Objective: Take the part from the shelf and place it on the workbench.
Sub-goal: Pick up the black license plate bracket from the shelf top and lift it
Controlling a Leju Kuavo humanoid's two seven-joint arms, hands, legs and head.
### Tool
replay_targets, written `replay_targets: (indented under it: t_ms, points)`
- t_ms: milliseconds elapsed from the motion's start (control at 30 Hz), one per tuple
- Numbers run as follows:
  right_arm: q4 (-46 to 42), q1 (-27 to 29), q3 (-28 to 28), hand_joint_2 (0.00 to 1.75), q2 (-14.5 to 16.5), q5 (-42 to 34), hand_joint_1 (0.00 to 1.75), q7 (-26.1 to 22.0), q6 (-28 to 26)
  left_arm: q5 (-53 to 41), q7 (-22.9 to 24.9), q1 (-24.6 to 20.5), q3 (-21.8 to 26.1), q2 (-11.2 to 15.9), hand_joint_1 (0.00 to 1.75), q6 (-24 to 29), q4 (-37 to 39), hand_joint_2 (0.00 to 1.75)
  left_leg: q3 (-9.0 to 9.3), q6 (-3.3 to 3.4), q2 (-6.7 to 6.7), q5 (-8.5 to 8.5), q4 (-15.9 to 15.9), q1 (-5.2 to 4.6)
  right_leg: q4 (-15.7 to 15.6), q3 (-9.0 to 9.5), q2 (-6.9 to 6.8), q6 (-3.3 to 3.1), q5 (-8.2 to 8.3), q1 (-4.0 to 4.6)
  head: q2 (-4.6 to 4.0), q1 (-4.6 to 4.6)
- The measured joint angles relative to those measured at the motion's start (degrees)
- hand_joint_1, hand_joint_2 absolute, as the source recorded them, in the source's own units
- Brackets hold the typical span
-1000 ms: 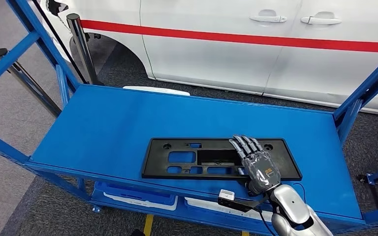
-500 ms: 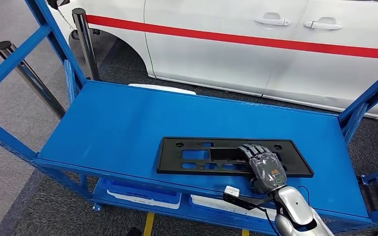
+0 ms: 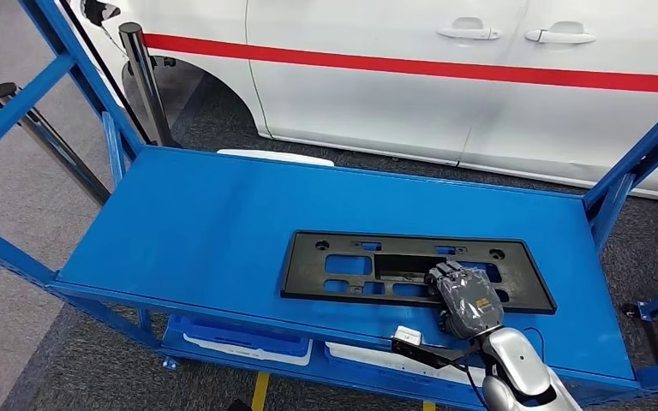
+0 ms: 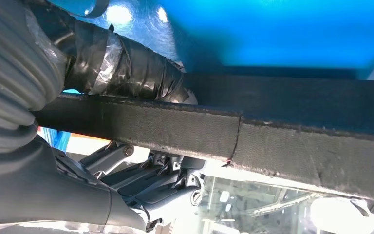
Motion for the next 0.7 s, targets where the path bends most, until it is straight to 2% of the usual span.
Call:
replay_targets:
  t_ms: [33, 67, 133, 200, 233, 300, 367, 400, 467, 500, 533, 567, 600, 633, 700]
  points:
    - [-0.3, 0.3, -0.1, 1.75, 0.0, 0.2, 1.75, -0.2, -0.4, 0.1, 0.0, 0.0, 0.0, 0.0, 0.0, 0.0, 0.0, 0.0, -0.81, -0.09, 0.0, -0.05, 1.6, 0.06, 0.0, 0.01, -0.01, 0.01, -0.03, -0.01, 0.0, -0.01]
    - [-0.7, 0.8, -0.2, 1.75, 0.0, 0.7, 1.75, -0.3, -1.0, 0.1, 0.0, 0.1, 0.0, 0.0, 0.0, 0.0, 0.0, 0.0, -0.59, -0.11, 0.0, 1.01, 1.0, 0.12, 0.1, 0.04, 0.0, 0.05, -0.07, -0.03, 0.0, -0.01]
    - [-2.0, 1.9, -0.4, 1.75, 0.1, 2.1, 1.75, -0.4, -2.4, 0.2, -0.2, 0.1, 0.0, 0.1, 0.0, 0.0, 0.0, 0.0, 2.53, 0.04, 0.02, 5.12, -6.1, 0.21, 0.3, 0.11, 0.04, 0.34, -0.28, -0.11, 0.0, 0.0]
    - [-3.2, 2.6, -0.6, 1.75, 0.2, 3.2, 1.75, -0.4, -3.7, 0.3, -0.3, 0.0, 0.0, 0.2, 0.0, 0.0, 0.0, 0.0, 5.4, 0.4, -0.02, 7.49, -12.5, 0.09, 0.7, -0.13, 0.16, 0.87, -0.5, 0.06, 0.0, 0.03]
    - [-3.6, 2.9, -0.7, 1.75, 0.2, 3.5, 1.75, -0.3, -4.0, 0.3, -0.4, 0.0, 0.0, 0.2, 0.0, 0.0, 0.0, 0.0, 5.83, 0.64, -0.05, 7.62, -13.6, 0.01, 0.8, -0.29, 0.22, 1.14, -0.52, 0.18, 0.0, 0.04]
    - [-4.5, 3.4, -1.0, 1.75, 0.3, 4.2, 1.75, -0.2, -4.7, 0.3, -0.5, 0.0, 0.0, 0.2, 0.0, 0.0, 0.0, 0.0, 5.81, 1.31, -0.09, 7.65, -13.9, -0.11, 0.7, -0.37, 0.28, 1.8, -0.4, 0.2, 0.0, 0.06]
    - [-5.6, 4.2, -1.3, 1.75, 0.5, 6.0, 1.75, 0.2, -6.7, 0.3, -0.5, 0.1, 0.0, 0.2, 0.0, 0.0, 0.0, 0.0, 5.94, 2.1, -0.13, 7.96, -14.3, -0.01, 1.8, -0.75, 0.28, 2.38, -1.35, -0.02, 0.0, 0.08]
    - [-6.5, 4.8, -1.5, 1.75, 0.9, 7.3, 1.75, 0.6, -8.7, 0.4, -0.5, 0.1, 0.0, 0.2, 0.0, -0.1, 0.0, 0.0, 6.0, 2.43, -0.14, 8.1, -14.5, 0.09, 3.8, -1.65, 0.27, 2.58, -2.69, -0.09, 0.0, 0.1]
    - [-9.1, 6.5, -1.7, 1.75, 2.4, 10.8, 1.75, 1.9, -13.8, 0.6, -0.6, 0.2, 0.1, 0.2, 0.0, -0.2, 0.0, 0.0, 6.01, 2.84, -0.12, 8.11, -14.5, 0.03, 11.0, -5.04, 0.26, 2.83, -6.38, -0.15, 0.0, 0.12]
    - [-10.7, 7.5, -1.7, 1.75, 3.5, 12.8, 1.75, 2.7, -16.1, 0.7, -0.6, 0.3, 0.1, 0.2, 0.0, -0.2, 0.0, 0.0, 6.0, 2.91, -0.1, 8.06, -14.5, -0.05, 14.6, -6.82, 0.26, 2.89, -7.71, -0.15, 0.0, 0.11]
    - [-12.3, 8.4, -1.7, 1.75, 4.7, 14.9, 1.75, 3.4, -17.8, 0.8, -0.6, 0.3, 0.1, 0.2, 0.0, -0.2, 0.0, 0.0, 6.03, 2.94, -0.08, 7.97, -14.4, -0.13, 16.6, -7.9, 0.26, 2.87, -7.98, -0.15, 0.0, 0.1]
    - [-13.9, 9.3, -1.6, 1.75, 5.9, 16.9, 1.75, 4.1, -18.9, 0.8, -0.6, 0.4, 0.1, 0.2, 0.0, -0.2, 0.0, 0.0, 6.08, 2.94, -0.07, 7.87, -14.3, -0.18, 16.6, -8.0, 0.25, 2.77, -7.22, -0.15, 0.0, 0.09]
    - [-15.5, 10.1, -1.5, 1.75, 7.0, 18.5, 1.75, 4.7, -19.3, 0.9, -0.7, 0.4, 0.1, 0.2, 0.0, -0.2, 0.0, 0.0, 6.19, 2.89, -0.12, 7.73, -14.3, -0.22, 14.2, -6.88, 0.25, 2.57, -5.44, -0.12, 0.0, 0.1]
    - [-17.1, 10.8, -1.3, 1.75, 8.1, 19.8, 1.75, 5.2, -19.5, 1.0, -0.7, 0.4, 0.1, 0.1, 0.0, -0.2, 0.0, 0.0, 6.32, 2.81, -0.19, 7.57, -14.2, -0.22, 10.3, -5.0, 0.25, 2.23, -3.3, -0.06, 0.0, 0.11]
    - [-19.8, 11.6, -1.0, 1.75, 9.7, 21.2, 1.75, 5.7, -19.6, 1.1, -0.7, 0.4, 0.1, 0.0, 0.0, -0.1, 0.0, 0.0, 6.44, 2.42, -0.35, 7.28, -14.0, -0.37, 3.5, -1.68, 0.25, 1.48, -0.85, 0.34, 0.0, 0.1]
